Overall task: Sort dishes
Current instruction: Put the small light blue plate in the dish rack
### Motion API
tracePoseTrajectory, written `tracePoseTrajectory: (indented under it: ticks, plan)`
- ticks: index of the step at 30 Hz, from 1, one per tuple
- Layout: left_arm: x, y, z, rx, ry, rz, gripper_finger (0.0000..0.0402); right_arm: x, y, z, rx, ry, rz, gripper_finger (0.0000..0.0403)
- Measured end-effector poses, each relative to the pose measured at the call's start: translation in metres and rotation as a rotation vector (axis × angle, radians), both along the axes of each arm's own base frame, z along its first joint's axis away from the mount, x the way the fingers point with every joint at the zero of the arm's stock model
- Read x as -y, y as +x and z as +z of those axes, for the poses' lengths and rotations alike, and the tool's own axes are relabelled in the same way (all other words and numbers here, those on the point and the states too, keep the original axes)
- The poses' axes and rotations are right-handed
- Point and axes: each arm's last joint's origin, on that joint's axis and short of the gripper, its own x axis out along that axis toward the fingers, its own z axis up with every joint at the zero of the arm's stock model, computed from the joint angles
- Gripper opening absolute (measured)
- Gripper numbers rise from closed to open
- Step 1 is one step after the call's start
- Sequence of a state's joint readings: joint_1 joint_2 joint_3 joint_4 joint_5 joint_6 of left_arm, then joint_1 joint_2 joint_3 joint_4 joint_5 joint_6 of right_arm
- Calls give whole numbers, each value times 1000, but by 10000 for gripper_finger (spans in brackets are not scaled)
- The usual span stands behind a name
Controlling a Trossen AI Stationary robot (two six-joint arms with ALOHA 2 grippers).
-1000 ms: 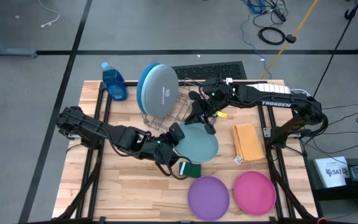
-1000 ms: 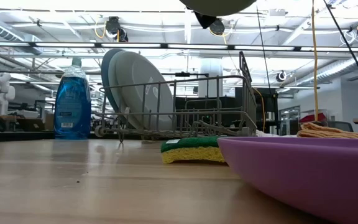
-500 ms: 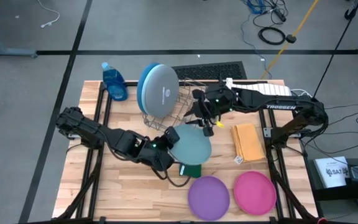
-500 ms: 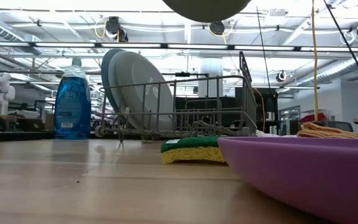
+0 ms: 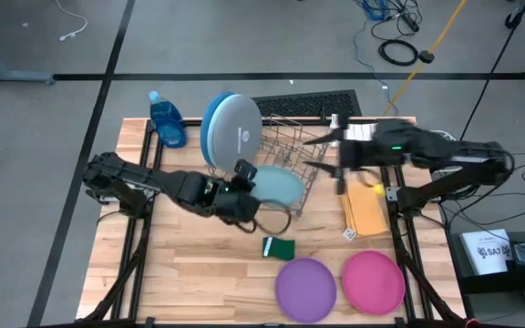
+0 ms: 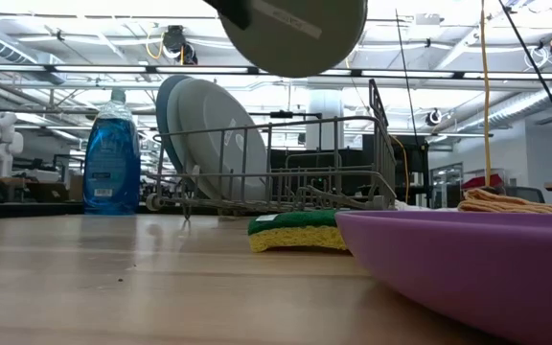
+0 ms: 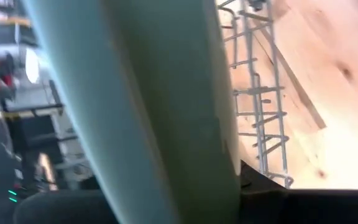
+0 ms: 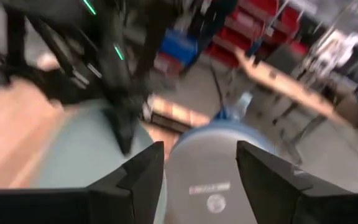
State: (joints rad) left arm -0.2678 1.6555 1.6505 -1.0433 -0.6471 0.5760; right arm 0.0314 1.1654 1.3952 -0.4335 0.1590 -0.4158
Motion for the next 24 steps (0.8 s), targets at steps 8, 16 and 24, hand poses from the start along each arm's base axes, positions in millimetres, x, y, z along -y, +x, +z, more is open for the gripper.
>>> tracePoseTrajectory:
  ticks: [8, 16, 24]
  plan:
    - [-56, 14, 16, 268, -261, 247, 31, -17, -58, 28, 137, 48, 101, 189]
    - [-117, 22, 27, 492, -725, 398, 31, -35, -48, 15, 25, 36, 175, 189]
    - [-166, 16, 31, 635, -976, 582, 31, -56, -36, 6, -22, -8, 239, 189]
